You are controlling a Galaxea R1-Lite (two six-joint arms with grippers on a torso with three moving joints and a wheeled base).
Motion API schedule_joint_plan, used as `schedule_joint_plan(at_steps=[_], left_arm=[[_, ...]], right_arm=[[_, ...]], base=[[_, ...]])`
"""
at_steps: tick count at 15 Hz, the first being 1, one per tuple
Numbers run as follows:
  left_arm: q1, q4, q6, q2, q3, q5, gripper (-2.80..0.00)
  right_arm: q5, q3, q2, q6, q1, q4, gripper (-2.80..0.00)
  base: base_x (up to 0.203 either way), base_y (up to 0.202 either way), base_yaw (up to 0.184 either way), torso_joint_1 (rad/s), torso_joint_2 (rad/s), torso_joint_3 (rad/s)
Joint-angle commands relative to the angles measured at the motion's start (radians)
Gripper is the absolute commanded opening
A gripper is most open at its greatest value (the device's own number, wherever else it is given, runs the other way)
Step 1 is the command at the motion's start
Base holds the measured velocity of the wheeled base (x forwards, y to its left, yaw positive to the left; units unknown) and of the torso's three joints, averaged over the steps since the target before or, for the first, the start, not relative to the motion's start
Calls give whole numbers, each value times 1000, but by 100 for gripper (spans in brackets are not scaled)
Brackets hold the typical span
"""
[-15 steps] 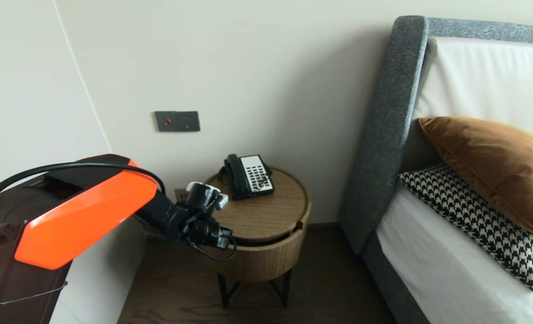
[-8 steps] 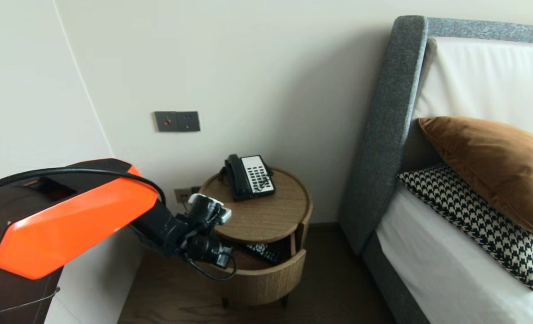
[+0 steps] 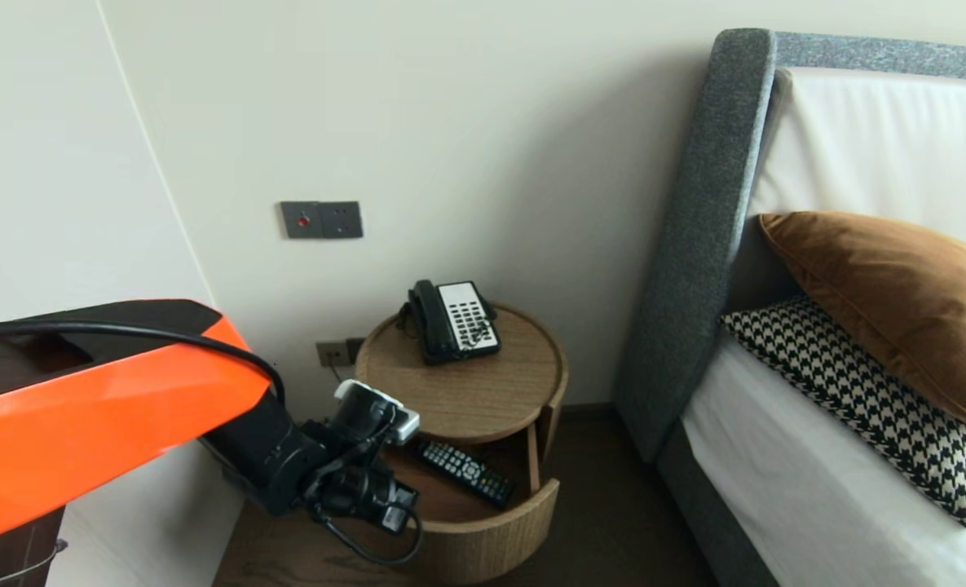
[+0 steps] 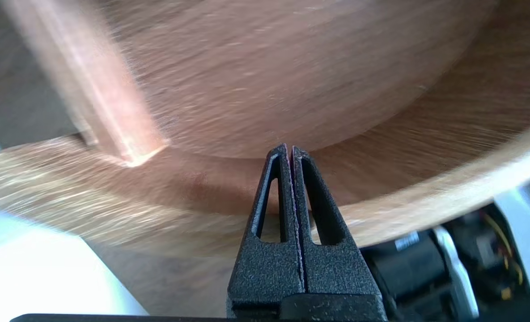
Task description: Open the nightstand drawer
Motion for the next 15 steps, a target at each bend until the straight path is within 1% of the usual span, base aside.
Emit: schedule_joint_plan(at_steps=[1,3,15], left_arm=[[-19,-19,-1,-22,40,-1,-280],[-48,-55,1,-23,75,-1,-280],[-163,-60,-5,-108,229,-2,-280]], right_arm=[[0,5,-8,0,0,0,-280],[0,5,-8,0,0,0,-280],[0,5,-8,0,0,0,-280]], base=[[0,0,0,0,0,0],[0,0,0,0,0,0],[0,0,0,0,0,0]])
